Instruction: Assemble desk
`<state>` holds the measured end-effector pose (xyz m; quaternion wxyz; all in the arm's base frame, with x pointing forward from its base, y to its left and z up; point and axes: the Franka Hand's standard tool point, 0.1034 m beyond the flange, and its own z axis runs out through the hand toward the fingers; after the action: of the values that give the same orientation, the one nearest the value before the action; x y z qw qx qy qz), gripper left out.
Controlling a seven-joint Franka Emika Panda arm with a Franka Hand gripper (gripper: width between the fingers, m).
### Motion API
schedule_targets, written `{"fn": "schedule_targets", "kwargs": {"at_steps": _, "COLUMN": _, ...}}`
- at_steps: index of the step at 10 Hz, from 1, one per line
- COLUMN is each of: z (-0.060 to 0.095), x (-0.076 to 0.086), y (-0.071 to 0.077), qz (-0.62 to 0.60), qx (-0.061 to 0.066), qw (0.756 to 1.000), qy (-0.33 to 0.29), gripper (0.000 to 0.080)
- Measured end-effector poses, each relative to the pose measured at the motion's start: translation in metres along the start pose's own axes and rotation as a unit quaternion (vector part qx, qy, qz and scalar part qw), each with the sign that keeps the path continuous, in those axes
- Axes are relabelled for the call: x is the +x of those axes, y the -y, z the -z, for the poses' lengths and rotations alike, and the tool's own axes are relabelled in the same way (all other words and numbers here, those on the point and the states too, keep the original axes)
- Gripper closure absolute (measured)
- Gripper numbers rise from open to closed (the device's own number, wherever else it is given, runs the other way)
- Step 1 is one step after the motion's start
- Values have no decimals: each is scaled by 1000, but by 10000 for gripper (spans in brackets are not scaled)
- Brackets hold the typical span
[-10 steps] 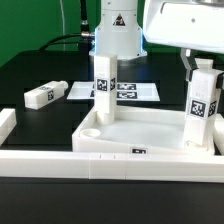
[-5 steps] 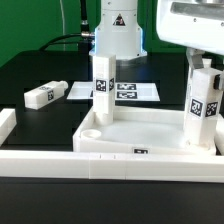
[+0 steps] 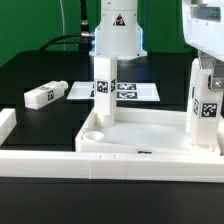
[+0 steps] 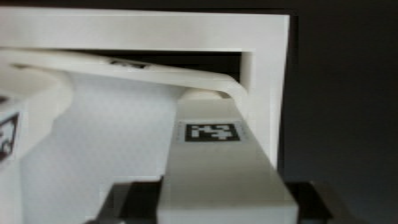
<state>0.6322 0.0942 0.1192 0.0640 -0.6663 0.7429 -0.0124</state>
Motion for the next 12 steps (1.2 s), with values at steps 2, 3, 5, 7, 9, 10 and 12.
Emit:
{"fn": "schedule_targets", "kwargs": {"at_steps": 2, "z": -1, "x": -6, "y": 0, "qz": -83, "qx": 3, "qw": 996, "qy": 8, "gripper": 509}}
{"fn": "schedule_targets", "kwargs": {"at_steps": 3, "z": -1, "x": -7, "y": 0, "qz": -81, "qx": 3, "qw": 997, "qy": 8, "gripper": 509}}
{"fn": "schedule_targets", "kwargs": {"at_steps": 5, "z": -2, "x": -7, "y": -1, "qz": -62, "qx": 2, "qw": 998, "qy": 7, "gripper": 320}}
{"fn": "schedule_targets", "kwargs": {"at_steps": 7, "z": -4, "x": -6, "y": -3, "qz": 12, "qx": -26, "qw": 1000, "qy": 5, "gripper": 167}}
{"fn": "schedule_targets", "kwargs": {"at_steps": 9, "z": -5, "x": -6, "y": -3, "qz": 111, "qx": -24, "qw": 993, "qy": 7, "gripper": 153}}
{"fn": "schedule_targets", "kwargs": {"at_steps": 10, "z": -5, "x": -6, "y": -3, "qz": 145, "qx": -24, "qw": 989, "qy": 8, "gripper": 153}}
{"fn": "schedule_targets", "kwargs": {"at_steps": 12, "z": -5, "x": -6, "y": -3, "qz": 219, "qx": -24, "qw": 975, "qy": 10, "gripper": 150}}
